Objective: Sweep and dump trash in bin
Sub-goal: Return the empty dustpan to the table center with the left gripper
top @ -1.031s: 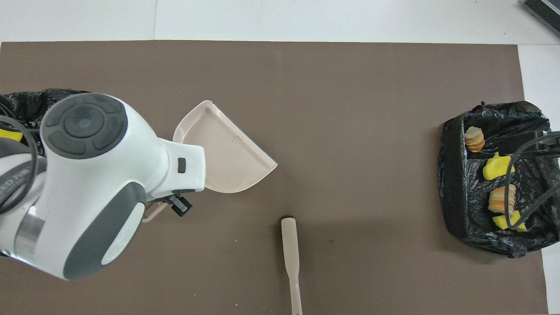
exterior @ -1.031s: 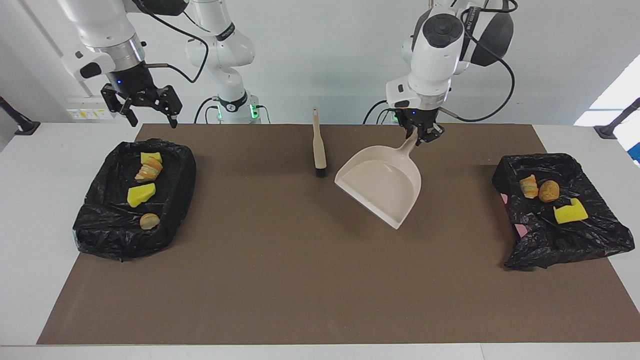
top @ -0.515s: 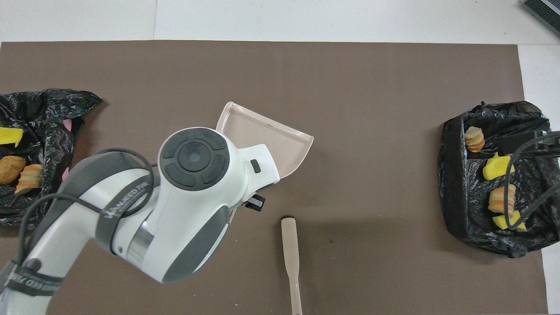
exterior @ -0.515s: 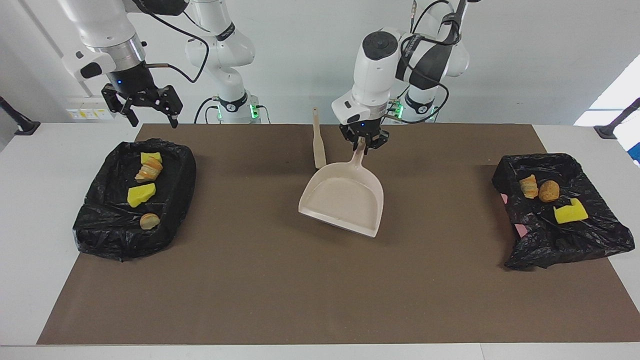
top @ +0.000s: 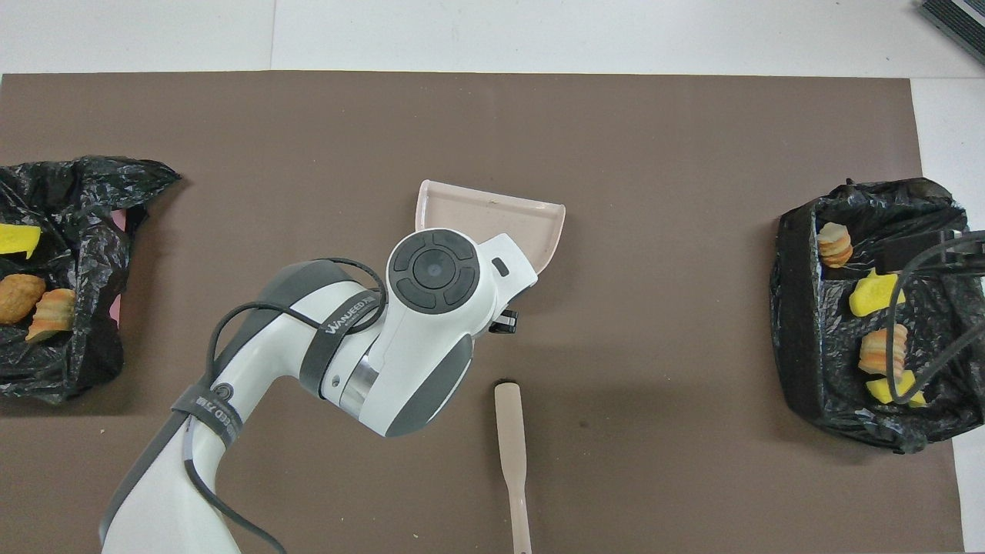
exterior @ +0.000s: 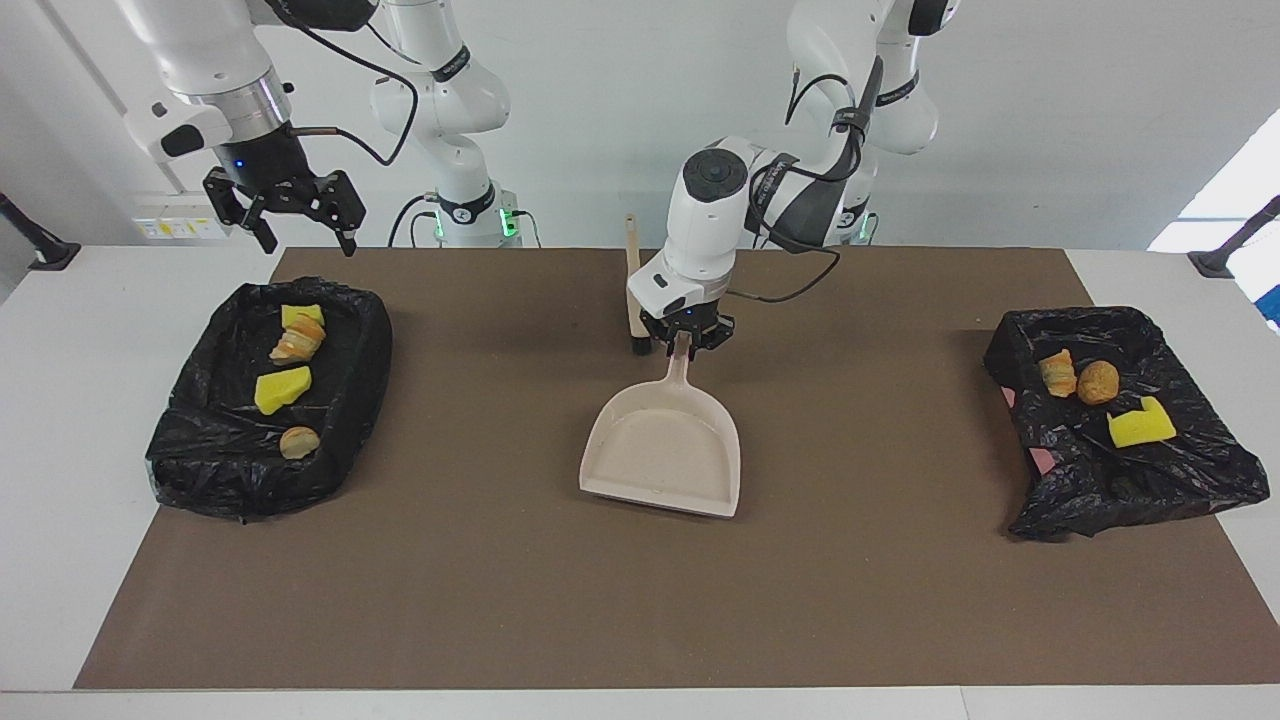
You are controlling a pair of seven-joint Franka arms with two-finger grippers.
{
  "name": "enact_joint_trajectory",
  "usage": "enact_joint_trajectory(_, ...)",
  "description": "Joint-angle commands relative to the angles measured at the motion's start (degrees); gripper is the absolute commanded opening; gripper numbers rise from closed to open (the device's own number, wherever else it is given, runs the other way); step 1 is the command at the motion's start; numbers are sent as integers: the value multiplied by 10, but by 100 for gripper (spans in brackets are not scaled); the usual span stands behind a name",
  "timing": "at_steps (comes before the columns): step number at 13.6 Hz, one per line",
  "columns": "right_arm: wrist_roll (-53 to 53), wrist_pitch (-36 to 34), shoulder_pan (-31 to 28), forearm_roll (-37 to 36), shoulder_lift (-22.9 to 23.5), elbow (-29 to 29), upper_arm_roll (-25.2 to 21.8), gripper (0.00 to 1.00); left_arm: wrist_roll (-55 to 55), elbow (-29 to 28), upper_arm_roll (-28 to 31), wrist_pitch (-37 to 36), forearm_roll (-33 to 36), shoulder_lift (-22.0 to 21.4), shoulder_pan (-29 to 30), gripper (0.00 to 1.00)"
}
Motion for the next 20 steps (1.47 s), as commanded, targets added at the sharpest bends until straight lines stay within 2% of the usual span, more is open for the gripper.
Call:
enact_joint_trajectory(1, 5, -6, -2, 5, -5, -1, 2, 100, -12, 11, 7, 20, -15, 14, 0, 0)
enact_joint_trajectory(9, 4, -6, -2, 5, -7, -3, -1, 100, -85, 13, 7, 95, -7, 75, -31, 0)
enact_joint_trajectory(10, 4, -6, -2, 5, -7, -3, -1, 100, -80, 18, 7, 93, -2, 75, -31, 99)
enact_joint_trajectory(13, 4, -6, -2, 5, -8, -4, -2, 100, -76, 22, 7, 84, 23, 67, -23, 100)
enact_joint_trajectory(17, 4, -7, -3, 5, -8, -4, -2, 100, -73, 23, 14, 59, 21, 28, -9, 100)
enact_joint_trajectory(20, 4, -8, -2, 5, -10, -5, -2, 100, -66, 59, 16, -16, 22, 4, 1, 100)
